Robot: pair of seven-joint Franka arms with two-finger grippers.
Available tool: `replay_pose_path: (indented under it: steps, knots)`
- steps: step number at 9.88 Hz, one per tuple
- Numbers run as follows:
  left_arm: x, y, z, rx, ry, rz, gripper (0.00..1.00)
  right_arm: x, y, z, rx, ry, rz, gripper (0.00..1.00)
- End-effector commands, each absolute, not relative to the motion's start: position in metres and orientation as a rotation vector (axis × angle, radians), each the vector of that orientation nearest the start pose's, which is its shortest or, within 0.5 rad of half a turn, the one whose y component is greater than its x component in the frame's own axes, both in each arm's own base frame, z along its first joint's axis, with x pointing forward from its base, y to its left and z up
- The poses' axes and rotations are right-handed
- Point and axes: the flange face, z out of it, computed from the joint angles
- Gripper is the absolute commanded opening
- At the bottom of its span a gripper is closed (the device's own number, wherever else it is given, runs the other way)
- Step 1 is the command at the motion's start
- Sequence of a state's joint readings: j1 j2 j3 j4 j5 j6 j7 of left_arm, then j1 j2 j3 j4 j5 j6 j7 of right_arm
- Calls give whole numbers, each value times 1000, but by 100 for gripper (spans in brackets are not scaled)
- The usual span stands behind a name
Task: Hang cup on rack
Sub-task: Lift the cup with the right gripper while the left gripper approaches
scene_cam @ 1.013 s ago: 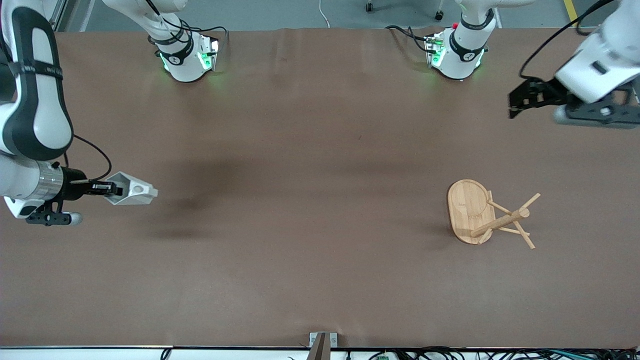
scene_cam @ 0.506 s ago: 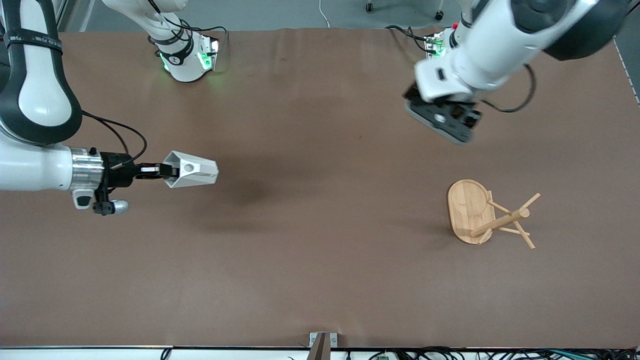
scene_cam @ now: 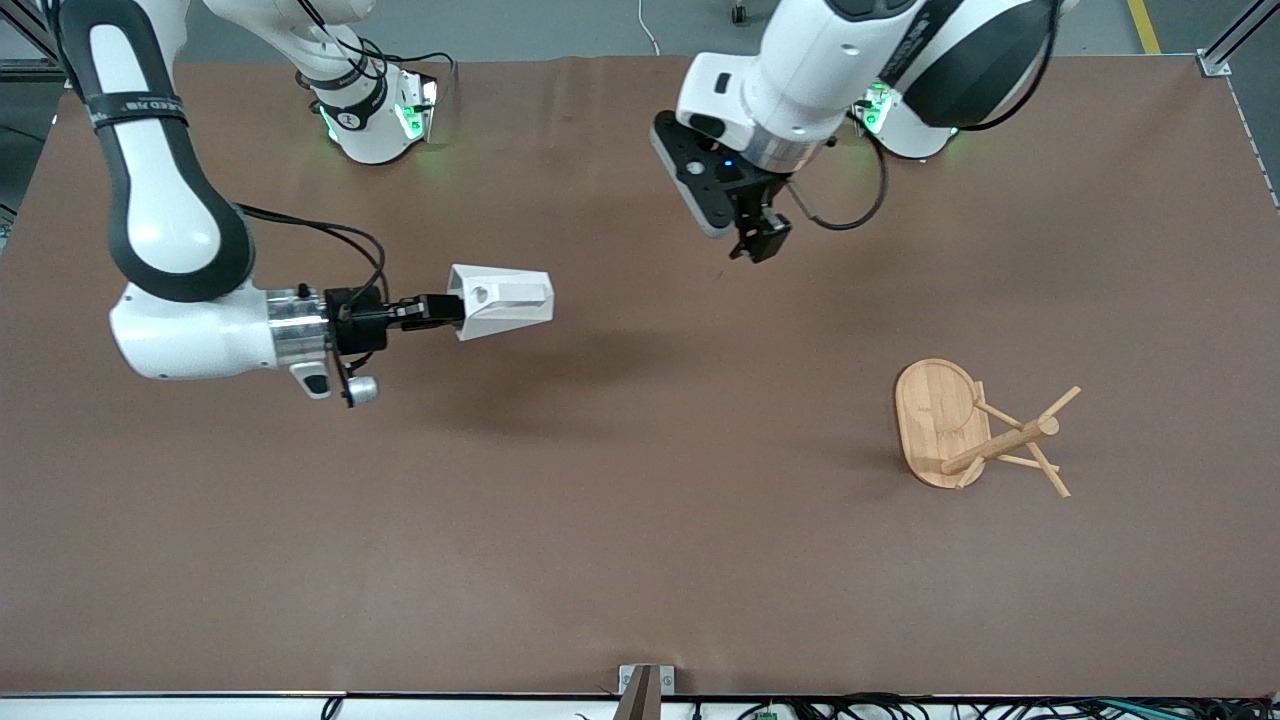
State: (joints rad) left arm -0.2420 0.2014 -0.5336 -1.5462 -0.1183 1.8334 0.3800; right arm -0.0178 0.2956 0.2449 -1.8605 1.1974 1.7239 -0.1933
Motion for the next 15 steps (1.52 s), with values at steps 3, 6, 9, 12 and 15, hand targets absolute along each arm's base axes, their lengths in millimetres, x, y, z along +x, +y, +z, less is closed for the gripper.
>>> replay_pose_path:
  steps: [3,6,9,12,15]
  knots:
    - [429,-485,550,-2763,2003,-244,100,527,259,360,-1737,-10,393,0]
    - [441,-478,567,-2655,2124,-334,100,512,276,353,-1673,-19,384,1]
    - [444,-481,557,-2664,2130,-307,100,511,278,352,-1669,-26,386,1]
    - [449,-489,539,-2658,2153,-263,100,510,280,353,-1668,-29,389,1]
    - [457,-490,536,-2638,2148,-280,100,510,281,354,-1666,-31,391,2]
